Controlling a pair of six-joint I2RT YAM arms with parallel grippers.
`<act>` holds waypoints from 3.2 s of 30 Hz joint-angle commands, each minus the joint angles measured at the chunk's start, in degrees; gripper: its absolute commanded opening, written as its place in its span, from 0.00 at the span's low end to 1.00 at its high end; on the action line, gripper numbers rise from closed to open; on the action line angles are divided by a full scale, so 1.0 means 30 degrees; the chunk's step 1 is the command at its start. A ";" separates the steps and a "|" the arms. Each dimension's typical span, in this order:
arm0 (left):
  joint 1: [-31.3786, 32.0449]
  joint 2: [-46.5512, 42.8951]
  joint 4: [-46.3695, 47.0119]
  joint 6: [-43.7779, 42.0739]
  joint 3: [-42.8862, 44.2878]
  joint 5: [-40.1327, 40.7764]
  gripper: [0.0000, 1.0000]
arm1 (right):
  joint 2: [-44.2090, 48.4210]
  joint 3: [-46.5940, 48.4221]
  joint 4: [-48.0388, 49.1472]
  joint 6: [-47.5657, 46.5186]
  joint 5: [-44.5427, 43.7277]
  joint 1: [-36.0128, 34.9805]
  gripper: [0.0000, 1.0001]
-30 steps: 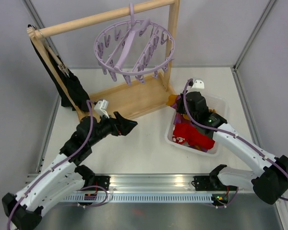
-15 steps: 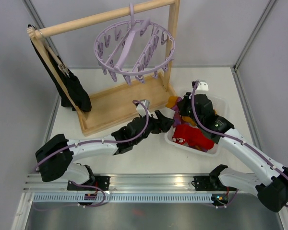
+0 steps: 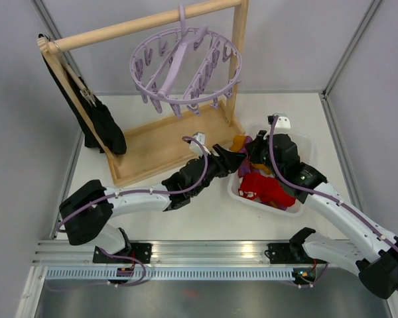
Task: Clip the socks to the hanger
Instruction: Pick up the sock from the bin.
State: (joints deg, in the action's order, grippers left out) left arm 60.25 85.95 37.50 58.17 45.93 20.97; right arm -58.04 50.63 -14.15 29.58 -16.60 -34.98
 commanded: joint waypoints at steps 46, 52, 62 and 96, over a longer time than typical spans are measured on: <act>-0.0864 0.0504 0.3000 0.0918 0.0717 -0.1571 0.02 | 0.2589 -0.0326 -0.1756 -0.0750 0.1170 0.0059 0.24; -0.0922 -0.1636 0.0638 -0.3267 0.1004 -0.3091 0.02 | 0.2560 0.1661 -0.3600 -0.0837 -0.0380 0.0059 0.66; -0.0923 -0.6996 -1.1716 -0.8344 0.4901 -0.3360 0.02 | 0.0425 0.5972 -0.4397 -0.1918 -0.0680 0.0059 0.73; -0.0923 -1.3358 -2.0233 -1.0601 0.4816 -0.1688 0.02 | -0.5935 0.9048 0.5626 -0.8923 0.8609 0.0030 0.72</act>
State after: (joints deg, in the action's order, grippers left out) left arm 57.60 46.35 -23.07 29.23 59.37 16.40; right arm -74.83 74.32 -0.80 4.45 7.53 -34.76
